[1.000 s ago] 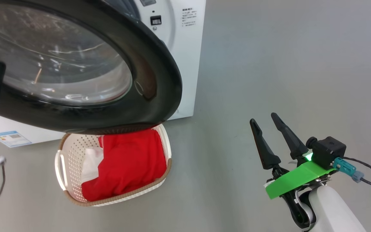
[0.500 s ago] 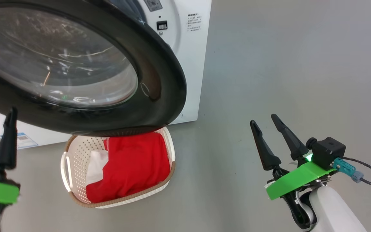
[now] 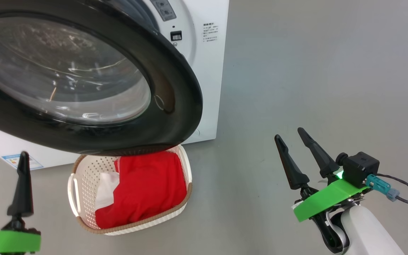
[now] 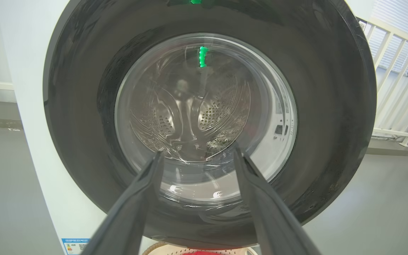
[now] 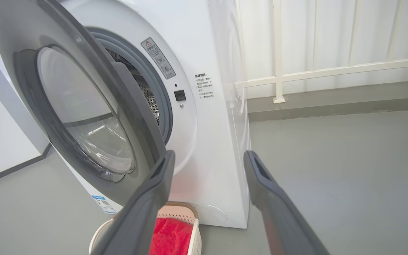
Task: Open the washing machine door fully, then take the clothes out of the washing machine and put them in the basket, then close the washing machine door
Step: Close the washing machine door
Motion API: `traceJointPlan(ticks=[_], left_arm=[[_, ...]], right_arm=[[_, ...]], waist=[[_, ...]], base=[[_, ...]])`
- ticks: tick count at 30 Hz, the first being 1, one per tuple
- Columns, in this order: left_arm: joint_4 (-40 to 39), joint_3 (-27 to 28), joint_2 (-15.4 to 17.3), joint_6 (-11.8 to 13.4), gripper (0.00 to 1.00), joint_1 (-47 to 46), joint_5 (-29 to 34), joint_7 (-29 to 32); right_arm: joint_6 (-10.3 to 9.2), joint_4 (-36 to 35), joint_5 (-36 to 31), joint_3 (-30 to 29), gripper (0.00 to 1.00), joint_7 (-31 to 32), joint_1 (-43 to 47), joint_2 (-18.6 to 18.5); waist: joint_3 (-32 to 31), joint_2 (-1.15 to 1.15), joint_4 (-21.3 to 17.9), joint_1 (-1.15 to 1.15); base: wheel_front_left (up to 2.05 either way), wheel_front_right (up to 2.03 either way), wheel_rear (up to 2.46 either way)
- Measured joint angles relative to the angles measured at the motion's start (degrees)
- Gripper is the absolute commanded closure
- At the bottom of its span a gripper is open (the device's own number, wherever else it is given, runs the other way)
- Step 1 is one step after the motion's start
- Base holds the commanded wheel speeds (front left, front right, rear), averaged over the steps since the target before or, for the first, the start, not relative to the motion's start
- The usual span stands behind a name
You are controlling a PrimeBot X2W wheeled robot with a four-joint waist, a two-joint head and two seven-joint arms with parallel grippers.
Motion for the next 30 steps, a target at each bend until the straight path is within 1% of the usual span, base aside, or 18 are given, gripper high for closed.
traceJointPlan(ticks=[5,8,14,17,23,26,30], left_arm=[[0.75,-0.49,-0.98,1.79,0.0,1.75,3.53,-2.32],[1.0,-0.74,-2.2,2.16,0.0,2.28,4.39,-2.86],[1.33,-0.78,-3.07,3.53,0.0,3.05,7.79,-3.74],[1.52,-0.77,-4.34,3.55,0.0,3.05,8.1,-3.83],[1.7,-0.4,-5.88,3.5,0.0,3.03,10.09,-3.83],[1.67,0.62,-7.12,3.23,0.0,3.03,11.04,-3.85],[1.6,1.4,-7.7,2.57,0.0,3.03,11.6,-3.85]], right_arm=[[0.0,0.01,0.04,0.08,0.0,0.01,0.05,-0.18],[0.0,0.01,0.04,0.03,0.0,0.01,0.07,-0.29],[0.0,-0.02,0.04,-0.1,0.0,0.01,0.1,-0.37],[0.0,-0.05,0.04,-0.16,0.0,0.0,0.1,-0.36],[0.0,-0.11,0.04,-0.32,0.0,0.01,0.1,-0.36],[0.0,-0.11,0.04,-0.35,0.0,0.0,0.1,-0.37],[0.0,-0.11,0.04,-0.33,0.0,0.0,0.1,-0.38]], waist=[[-0.45,0.0,0.29,0.0],[-0.45,0.0,0.54,0.0],[-0.42,0.0,1.07,0.0],[-0.15,0.0,1.39,0.0],[0.33,0.0,1.95,0.0],[0.37,0.0,2.14,0.0],[0.39,0.0,2.21,0.0]], base=[[0.0,0.0,0.0],[0.0,0.0,0.0],[0.0,0.0,0.0],[0.0,0.0,0.0],[0.0,0.0,0.0],[0.0,0.0,0.0],[0.0,0.0,0.0]])
